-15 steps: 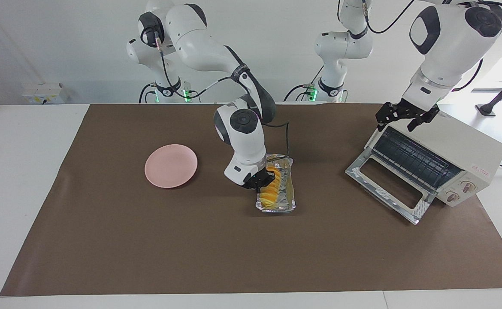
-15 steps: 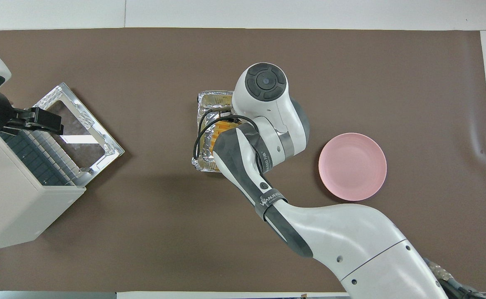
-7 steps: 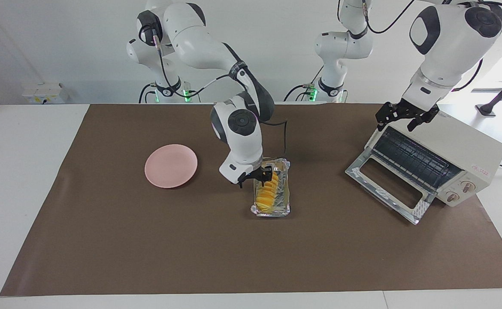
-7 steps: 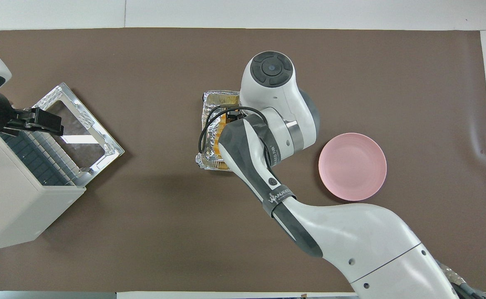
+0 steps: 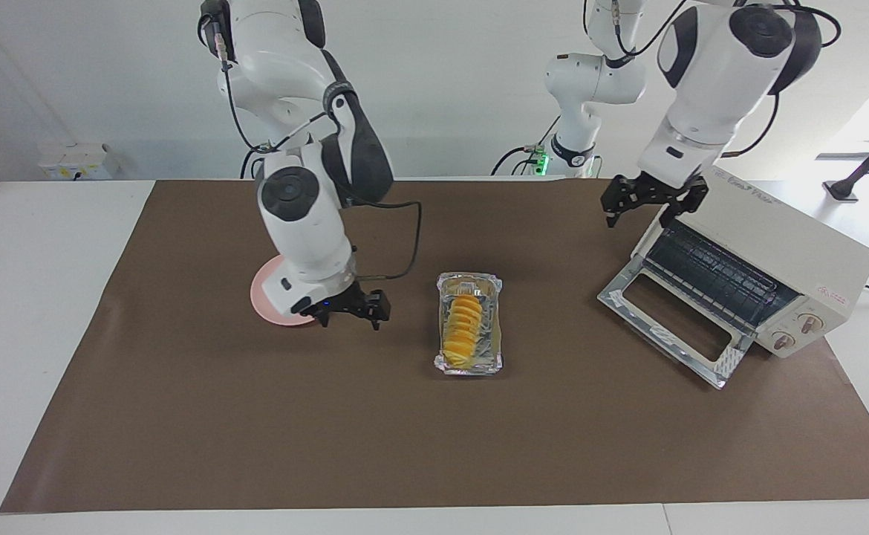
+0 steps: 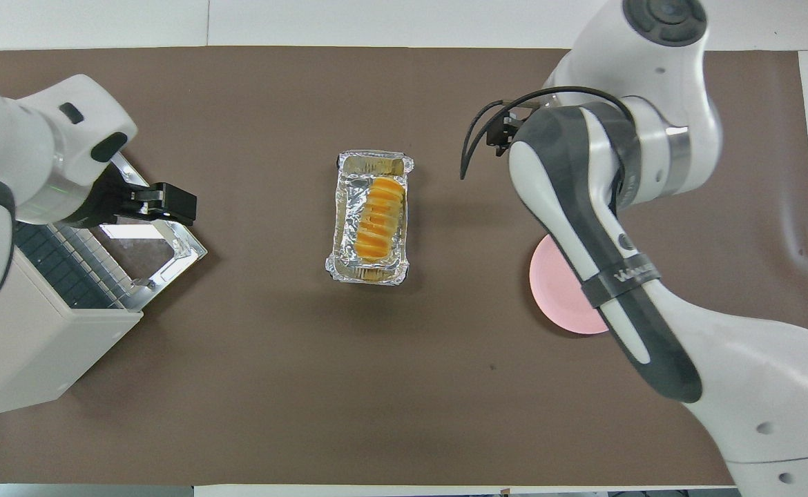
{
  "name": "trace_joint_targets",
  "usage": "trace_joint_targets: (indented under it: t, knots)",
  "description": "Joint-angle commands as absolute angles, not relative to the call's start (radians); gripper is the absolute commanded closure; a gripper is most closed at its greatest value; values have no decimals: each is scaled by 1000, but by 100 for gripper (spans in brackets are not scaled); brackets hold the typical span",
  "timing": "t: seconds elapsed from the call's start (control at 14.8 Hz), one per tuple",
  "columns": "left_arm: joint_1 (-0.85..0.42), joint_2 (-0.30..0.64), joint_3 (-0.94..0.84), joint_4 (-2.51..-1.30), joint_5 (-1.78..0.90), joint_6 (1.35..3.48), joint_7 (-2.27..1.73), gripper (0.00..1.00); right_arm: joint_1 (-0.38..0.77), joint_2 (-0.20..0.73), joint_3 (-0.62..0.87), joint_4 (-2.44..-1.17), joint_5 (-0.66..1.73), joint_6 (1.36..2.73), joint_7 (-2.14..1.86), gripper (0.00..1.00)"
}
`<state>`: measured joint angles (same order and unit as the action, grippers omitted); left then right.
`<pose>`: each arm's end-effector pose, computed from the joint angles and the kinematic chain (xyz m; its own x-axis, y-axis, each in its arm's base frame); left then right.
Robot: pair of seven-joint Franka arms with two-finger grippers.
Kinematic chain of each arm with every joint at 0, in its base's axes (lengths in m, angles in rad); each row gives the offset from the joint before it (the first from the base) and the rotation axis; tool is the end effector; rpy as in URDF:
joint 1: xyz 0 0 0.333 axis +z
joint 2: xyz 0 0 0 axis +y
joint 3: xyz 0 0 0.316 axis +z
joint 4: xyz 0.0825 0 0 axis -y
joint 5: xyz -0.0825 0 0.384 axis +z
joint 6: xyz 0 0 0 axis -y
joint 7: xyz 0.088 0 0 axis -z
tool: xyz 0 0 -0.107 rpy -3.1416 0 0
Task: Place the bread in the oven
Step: 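Withdraw the right gripper while the left gripper reaches the foil tray, then grasp the foil tray and carry it toward the oven with the left gripper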
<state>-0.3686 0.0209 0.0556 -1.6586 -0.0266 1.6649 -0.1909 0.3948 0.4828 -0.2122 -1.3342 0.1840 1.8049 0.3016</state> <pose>0.5378 -0.1771 0.5793 0.9927 -0.1193 -0.0191 -0.1189 -0.9927 0.0221 0.6777 0.1701 0.4587 0.9902 -0.1369 -0.0264 -0.1385 -0.9874 -0.0765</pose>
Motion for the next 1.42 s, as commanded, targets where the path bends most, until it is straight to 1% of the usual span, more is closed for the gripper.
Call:
trace_joint_targets:
  t: [0.0, 0.07, 0.13, 0.27, 0.34, 0.47, 0.54, 0.67, 0.74, 0.81, 0.94, 1.08, 1.21, 1.35]
  knots:
    - [-529, 192, 71, -1539, -41, 1680, -344, 0, 277, 417, -204, -1356, 192, 1746, 134, 0]
    - [-573, 274, 71, -1485, -52, 1698, -382, 0, 231, 404, -204, -1356, 190, 1724, 61, 0]
    - [-603, 334, 72, -1459, -89, 1741, -396, 0, 188, 393, -204, -1358, 189, 1707, -16, 0]
    - [-685, 420, 72, -1450, -110, 1863, -452, 0, 134, 373, -215, -1358, 158, 1686, -113, 0]
    - [-704, 489, 74, -1418, -110, 1891, -472, 0, 118, 361, -218, -1358, 138, 1674, -145, 0]
    - [-738, 644, 77, -1280, -107, 1901, -477, 0, 85, 341, -219, -1359, 106, 1654, -190, 0]
    - [-744, 669, 78, -1264, -106, 1922, -477, 0, 69, 328, -219, -1359, 101, 1638, -219, 0]
    - [-770, 676, 78, -1266, -101, 1936, -477, 0, 29, 302, -219, -1361, 100, 1603, -274, 0]
    - [-779, 696, 78, -1267, -94, 1950, -479, 2, -6, 267, -219, -1370, 100, 1556, -313, 0]
    - [-779, 701, 78, -1267, -87, 1960, -479, 8, -21, 241, -219, -1376, 97, 1530, -316, 0]
    - [-779, 701, 78, -1269, -86, 1963, -479, 16, -28, 201, -219, -1385, 81, 1494, -318, 0]
    - [-779, 701, 78, -1285, -86, 1985, -479, 17, -35, 166, -219, -1394, 78, 1470, -318, 0]
    - [-781, 699, 78, -1298, -81, 1985, -480, 24, -35, 141, -219, -1396, 78, 1434, -316, 0]
    - [-793, 696, 78, -1322, -72, 1988, -494, 28, -43, 117, -219, -1402, 78, 1396, -316, 0]
